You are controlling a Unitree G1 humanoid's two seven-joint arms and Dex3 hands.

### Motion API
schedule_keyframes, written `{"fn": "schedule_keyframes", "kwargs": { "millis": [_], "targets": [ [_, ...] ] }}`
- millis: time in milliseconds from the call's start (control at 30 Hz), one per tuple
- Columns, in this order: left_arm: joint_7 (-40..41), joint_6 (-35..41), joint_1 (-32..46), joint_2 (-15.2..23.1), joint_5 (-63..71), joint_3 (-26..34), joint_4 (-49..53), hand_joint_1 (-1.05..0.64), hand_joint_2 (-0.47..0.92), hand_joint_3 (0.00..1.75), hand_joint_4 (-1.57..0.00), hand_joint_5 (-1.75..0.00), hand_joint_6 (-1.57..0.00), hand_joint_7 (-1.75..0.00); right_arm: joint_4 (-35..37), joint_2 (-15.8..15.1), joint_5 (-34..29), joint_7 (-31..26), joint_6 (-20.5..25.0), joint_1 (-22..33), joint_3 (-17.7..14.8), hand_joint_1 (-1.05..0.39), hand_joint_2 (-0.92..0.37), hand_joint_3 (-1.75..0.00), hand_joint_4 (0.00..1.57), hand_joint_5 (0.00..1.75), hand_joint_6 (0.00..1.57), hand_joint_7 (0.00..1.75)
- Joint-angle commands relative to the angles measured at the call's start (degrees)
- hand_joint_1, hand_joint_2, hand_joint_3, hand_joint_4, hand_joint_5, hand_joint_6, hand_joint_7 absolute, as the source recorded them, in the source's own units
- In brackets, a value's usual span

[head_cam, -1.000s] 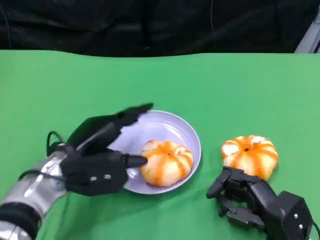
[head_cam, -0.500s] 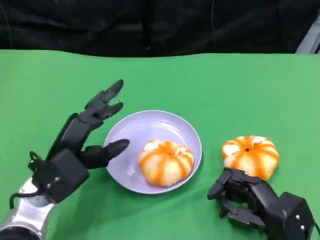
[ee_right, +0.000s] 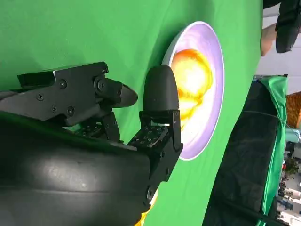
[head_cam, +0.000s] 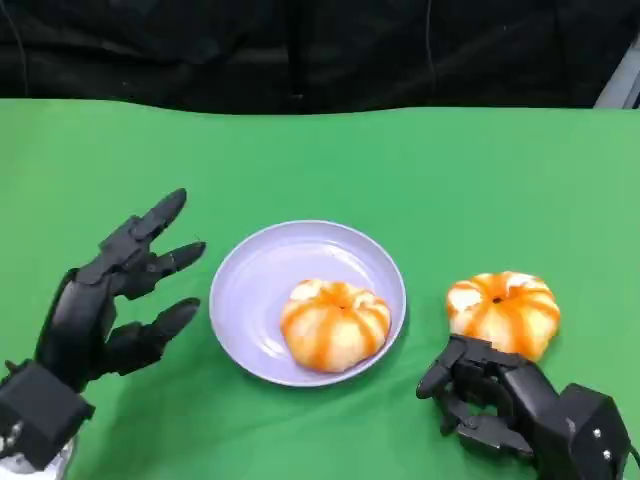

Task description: Grasp the bread from the table and place it into the plate.

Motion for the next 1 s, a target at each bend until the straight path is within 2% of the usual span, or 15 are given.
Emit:
{"fn": "schedule_keyframes", "kwargs": {
  "millis": [33, 533, 733, 1000],
  "targets": [
    [-5.7, 0.5, 1.5, -1.5, -7.3, 4.5, 0.0, -0.7, 0.92, 0.37, -0.77, -0.06, -0.43, -0.04, 1.0, -1.1, -0.3, 0.7, 1.5, 0.8, -0.2, 0.02, -0.9, -0.59, 0.68, 1.75, 0.73, 1.33],
    [-17.6, 6.6, 4.8, -6.5, -15.7, 11.9, -0.4, -0.65, 0.92, 0.31, -0.86, -0.06, -0.51, -0.03, 0.8, -1.3, -0.3, 0.9, 1.2, 1.0, -0.3, 0.04, -0.9, -0.61, 0.67, 1.74, 0.72, 1.35],
    [-13.7, 3.4, 5.7, -6.5, -10.0, 11.4, 1.1, -0.61, 0.92, 0.34, -0.89, -0.06, -0.53, -0.03, 0.5, -1.3, -0.5, 0.7, 1.3, 1.0, -0.2, 0.03, -0.89, -0.62, 0.67, 1.74, 0.71, 1.35],
    [-15.5, 7.2, 5.8, -7.2, -10.6, 12.4, 2.6, -0.54, 0.92, 0.3, -0.91, -0.05, -0.55, -0.02, 0.5, -1.0, -0.1, 0.9, 1.2, 1.1, -0.3, 0.02, -0.88, -0.64, 0.67, 1.73, 0.72, 1.34]
  ]
}}
